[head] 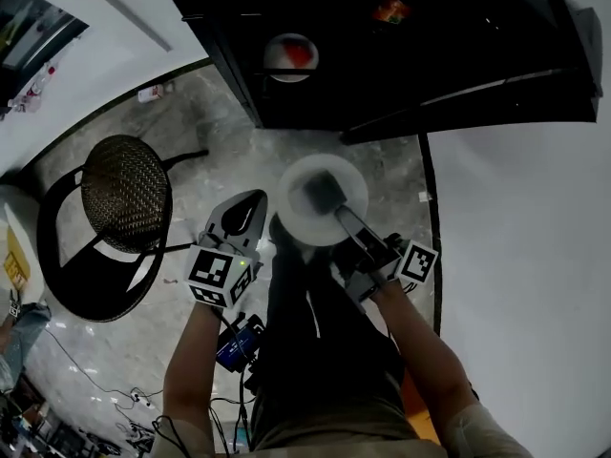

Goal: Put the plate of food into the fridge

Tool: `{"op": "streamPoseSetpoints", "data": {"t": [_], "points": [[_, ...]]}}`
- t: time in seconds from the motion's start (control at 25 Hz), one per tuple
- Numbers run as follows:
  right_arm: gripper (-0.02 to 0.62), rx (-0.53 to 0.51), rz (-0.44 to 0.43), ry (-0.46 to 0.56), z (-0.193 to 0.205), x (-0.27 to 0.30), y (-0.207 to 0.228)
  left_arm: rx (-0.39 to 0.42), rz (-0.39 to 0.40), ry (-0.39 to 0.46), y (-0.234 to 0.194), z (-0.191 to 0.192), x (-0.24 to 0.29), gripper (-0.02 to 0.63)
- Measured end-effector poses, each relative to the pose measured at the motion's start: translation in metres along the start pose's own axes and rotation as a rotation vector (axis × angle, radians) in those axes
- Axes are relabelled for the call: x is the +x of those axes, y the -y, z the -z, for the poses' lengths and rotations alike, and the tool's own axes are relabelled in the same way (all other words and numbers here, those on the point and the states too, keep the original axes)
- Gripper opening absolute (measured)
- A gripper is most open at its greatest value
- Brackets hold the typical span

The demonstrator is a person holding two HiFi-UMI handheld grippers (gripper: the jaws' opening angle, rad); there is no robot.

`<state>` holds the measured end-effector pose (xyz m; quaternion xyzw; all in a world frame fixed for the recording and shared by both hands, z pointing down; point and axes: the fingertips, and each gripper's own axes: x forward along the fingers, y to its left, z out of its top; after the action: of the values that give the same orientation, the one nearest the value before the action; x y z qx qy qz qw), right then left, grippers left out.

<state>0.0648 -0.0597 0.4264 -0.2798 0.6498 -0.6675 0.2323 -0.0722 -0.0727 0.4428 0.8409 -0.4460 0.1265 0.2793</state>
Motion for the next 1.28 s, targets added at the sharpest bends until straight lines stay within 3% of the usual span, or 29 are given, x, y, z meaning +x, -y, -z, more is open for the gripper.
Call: {"op": "streamPoseSetpoints", "data": {"t": [0.6, 0.88, 1.28], "points": [[0.040, 0.028, 0.024, 0.005, -0.018, -0.048, 0.060, -0.020, 0.027, -0.045, 0.033, 0.058, 0.046, 0.011], [0.040, 0.036, 0.019, 0.003, -0.022, -0.050, 0.073, -0.112, 0.046, -0.043, 0.039, 0.072, 0.047, 0.011], [0.040, 0.045, 0.013, 0.004, -0.022, -0.051, 0.088, -0.084, 0.012, -0.070, 0.037, 0.088, 0.044, 0.011]]}}
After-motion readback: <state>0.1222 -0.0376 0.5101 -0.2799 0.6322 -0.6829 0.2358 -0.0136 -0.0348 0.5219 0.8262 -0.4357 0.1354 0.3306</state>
